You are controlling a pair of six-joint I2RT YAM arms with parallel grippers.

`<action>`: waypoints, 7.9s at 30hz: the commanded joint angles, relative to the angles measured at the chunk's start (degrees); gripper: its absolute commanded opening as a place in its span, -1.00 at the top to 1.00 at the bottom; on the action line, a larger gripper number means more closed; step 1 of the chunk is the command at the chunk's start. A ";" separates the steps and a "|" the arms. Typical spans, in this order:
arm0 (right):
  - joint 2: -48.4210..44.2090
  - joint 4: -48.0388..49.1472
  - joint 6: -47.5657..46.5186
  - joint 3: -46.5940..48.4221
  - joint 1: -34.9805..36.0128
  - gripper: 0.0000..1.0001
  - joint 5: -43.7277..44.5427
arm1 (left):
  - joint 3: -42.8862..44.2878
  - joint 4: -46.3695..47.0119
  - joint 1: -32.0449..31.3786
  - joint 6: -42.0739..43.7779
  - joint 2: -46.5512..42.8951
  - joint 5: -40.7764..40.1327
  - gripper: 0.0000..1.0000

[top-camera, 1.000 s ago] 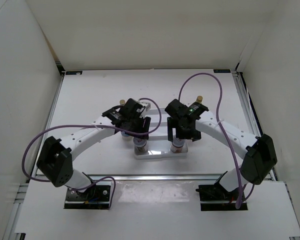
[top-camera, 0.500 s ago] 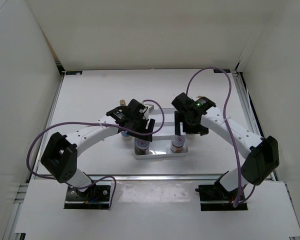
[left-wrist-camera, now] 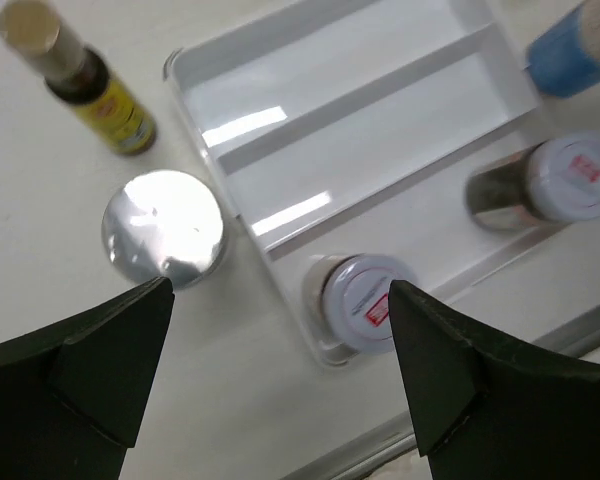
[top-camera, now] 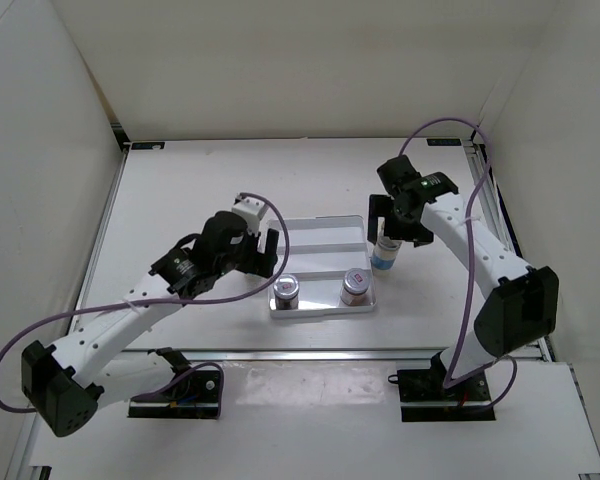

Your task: Organize the condiment bottles

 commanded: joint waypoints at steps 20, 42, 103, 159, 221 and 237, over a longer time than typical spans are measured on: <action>-3.25 3.36 -3.59 7.07 0.65 0.36 3.31 | -9.49 2.83 -1.07 1.56 -2.14 -14.49 -0.98; 9.55 5.65 -2.27 10.52 8.56 0.66 -5.90 | -9.49 2.83 -1.07 1.04 -2.14 -17.39 -0.98; -4.94 1.69 0.28 2.96 6.99 -1.00 -0.01 | 18.28 -8.86 6.32 -4.42 9.64 -6.57 0.33; 5.78 7.93 -8.69 10.69 -12.79 -0.52 -12.40 | 8.66 -3.85 4.46 2.81 8.41 -17.29 -0.99; 25.38 1.33 -10.79 34.43 0.21 1.00 -13.46 | -13.88 10.92 8.25 0.42 -5.48 -22.40 -0.99; 24.95 1.34 -9.13 30.82 2.59 -1.00 -7.06 | -13.88 10.92 8.25 0.42 -6.01 -23.46 -0.99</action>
